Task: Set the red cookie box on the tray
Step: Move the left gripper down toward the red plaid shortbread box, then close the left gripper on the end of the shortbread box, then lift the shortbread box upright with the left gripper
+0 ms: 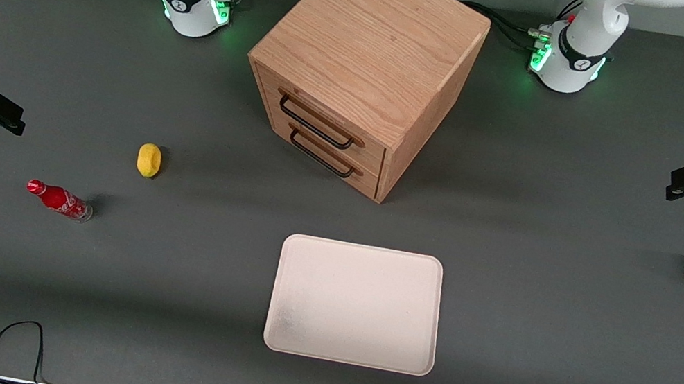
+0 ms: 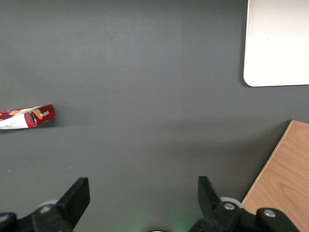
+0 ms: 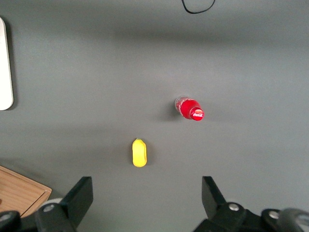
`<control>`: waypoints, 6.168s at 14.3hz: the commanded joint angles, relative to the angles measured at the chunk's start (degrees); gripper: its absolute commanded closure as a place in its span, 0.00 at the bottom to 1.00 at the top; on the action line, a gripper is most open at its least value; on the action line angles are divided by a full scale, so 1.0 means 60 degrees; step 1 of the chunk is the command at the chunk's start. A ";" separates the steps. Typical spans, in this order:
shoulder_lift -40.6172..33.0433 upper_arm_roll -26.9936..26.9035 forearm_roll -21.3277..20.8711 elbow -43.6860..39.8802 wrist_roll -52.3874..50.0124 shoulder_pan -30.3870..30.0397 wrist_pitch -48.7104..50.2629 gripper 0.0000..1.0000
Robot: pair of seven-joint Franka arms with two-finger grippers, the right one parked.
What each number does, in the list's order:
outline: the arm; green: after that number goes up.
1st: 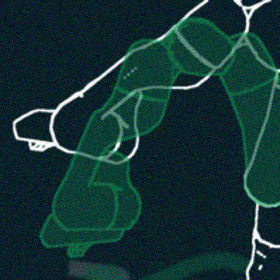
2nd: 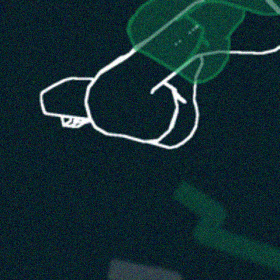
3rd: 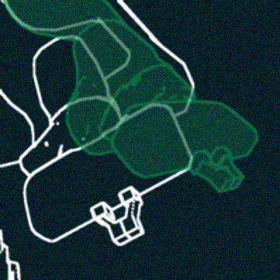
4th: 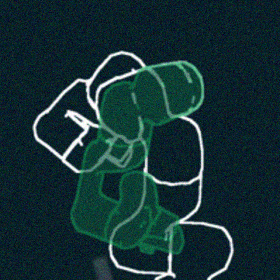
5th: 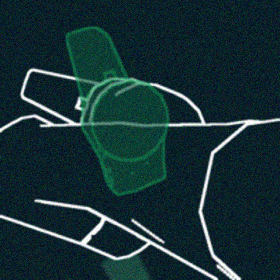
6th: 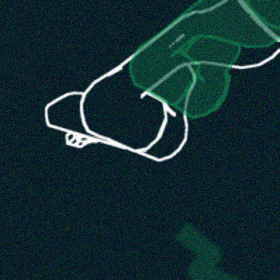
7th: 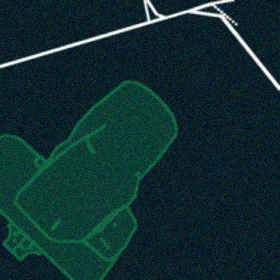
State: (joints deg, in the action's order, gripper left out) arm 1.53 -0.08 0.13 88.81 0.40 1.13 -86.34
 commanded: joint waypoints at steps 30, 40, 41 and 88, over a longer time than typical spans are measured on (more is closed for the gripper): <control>0.1633 -0.0308 -0.0065 0.0066 -0.6517 -0.6735 -0.2162 0.00; 0.2305 -0.0308 -0.0139 0.2099 -0.9119 -0.6823 -0.5570 0.00; 0.2641 -0.0308 -0.0153 0.2232 -0.9076 -0.6809 -0.6055 0.00; 0.2938 0.0424 -0.0182 -0.4475 -0.9456 -0.4792 0.0590 1.00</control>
State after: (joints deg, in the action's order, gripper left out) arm 20.65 3.00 -0.07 62.86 -56.24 -33.17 -84.73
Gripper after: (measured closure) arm 0.978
